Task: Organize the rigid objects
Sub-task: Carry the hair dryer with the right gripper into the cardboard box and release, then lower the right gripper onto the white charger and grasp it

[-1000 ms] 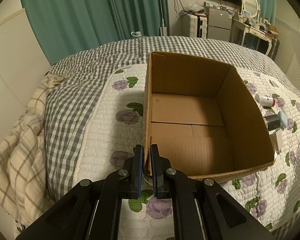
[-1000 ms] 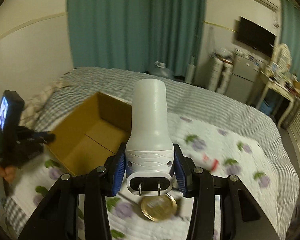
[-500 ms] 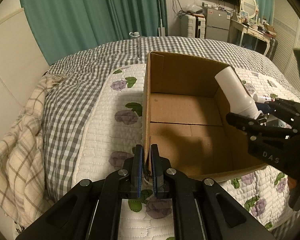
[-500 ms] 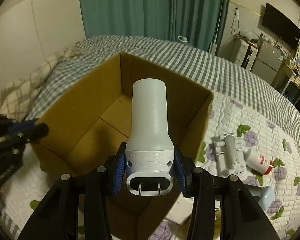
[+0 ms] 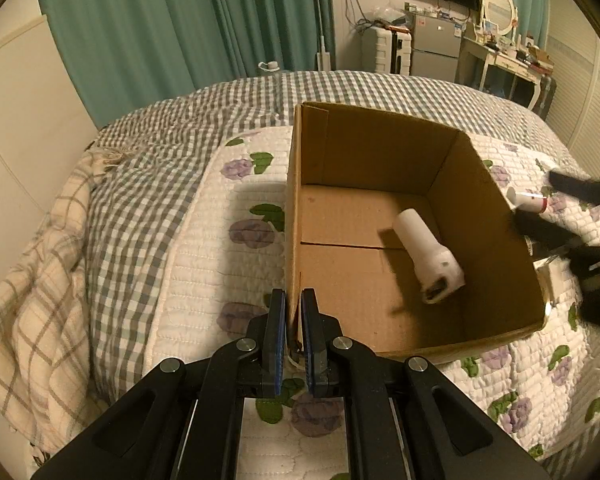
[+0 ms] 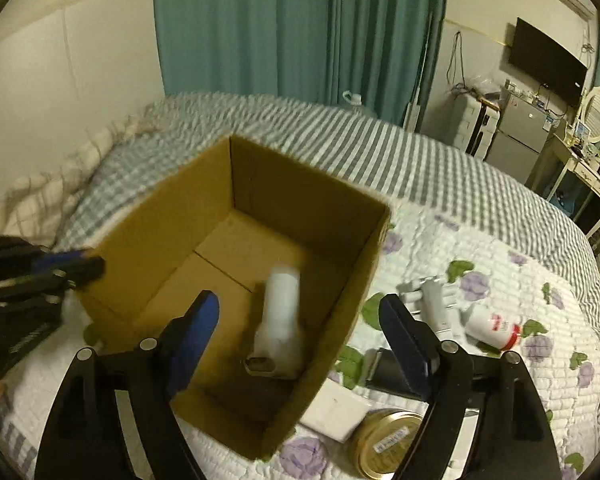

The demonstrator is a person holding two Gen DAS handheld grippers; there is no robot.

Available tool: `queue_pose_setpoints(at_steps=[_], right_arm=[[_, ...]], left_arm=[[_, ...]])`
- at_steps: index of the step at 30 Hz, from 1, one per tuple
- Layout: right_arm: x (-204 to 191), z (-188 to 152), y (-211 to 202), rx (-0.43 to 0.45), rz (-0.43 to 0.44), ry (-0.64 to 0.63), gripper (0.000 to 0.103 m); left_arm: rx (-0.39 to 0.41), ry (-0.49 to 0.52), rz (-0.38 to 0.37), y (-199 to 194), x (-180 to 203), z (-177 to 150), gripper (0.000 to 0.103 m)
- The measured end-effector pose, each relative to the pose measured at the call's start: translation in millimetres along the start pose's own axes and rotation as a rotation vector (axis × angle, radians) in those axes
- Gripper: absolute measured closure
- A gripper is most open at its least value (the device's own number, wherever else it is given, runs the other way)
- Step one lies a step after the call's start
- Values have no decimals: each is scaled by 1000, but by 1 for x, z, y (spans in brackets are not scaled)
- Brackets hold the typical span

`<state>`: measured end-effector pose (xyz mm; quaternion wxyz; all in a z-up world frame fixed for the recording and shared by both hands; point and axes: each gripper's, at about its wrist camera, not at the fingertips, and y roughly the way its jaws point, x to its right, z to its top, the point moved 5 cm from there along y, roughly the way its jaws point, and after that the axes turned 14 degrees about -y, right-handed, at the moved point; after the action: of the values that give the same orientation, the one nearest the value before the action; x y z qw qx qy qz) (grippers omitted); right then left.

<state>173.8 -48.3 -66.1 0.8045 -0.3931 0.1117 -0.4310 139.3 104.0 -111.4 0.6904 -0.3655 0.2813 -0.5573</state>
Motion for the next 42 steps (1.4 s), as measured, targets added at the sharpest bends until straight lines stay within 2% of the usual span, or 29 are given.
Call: queue_pose_setpoints(at_steps=[3,8,13,17,21,26,29,38,40,42], right_arm=[[21,-1,-32,44,-43,20,19],[65,-18,-81,71,-172,46,18],[115,-63,-108,26,-304,103,18],[143,-101,-103,-37,-357,153,18],[144,-134,-73,-101,-318,182,18],[125,-169,-25,-199,-219,132,20],[116,-183,-6,-240,-176,130,29],[109,-188,7,-256,-136,138,32],[109,-189,13,-265,-125,141,41],[109,-189,17,-273,-116,144,43]], left_arm=[[0,-1,7,0,1,0,95],[2,-1,8,-1,1,0,95],[2,-2,10,-2,1,-1,95],[2,-5,14,-2,1,-1,95],[2,-2,24,-3,2,0,95],[2,-2,25,-2,2,0,95],[2,-3,26,-2,1,0,95],[2,-3,27,-2,1,-1,95],[1,-4,27,-2,1,0,95],[1,-4,26,-2,2,-1,95]])
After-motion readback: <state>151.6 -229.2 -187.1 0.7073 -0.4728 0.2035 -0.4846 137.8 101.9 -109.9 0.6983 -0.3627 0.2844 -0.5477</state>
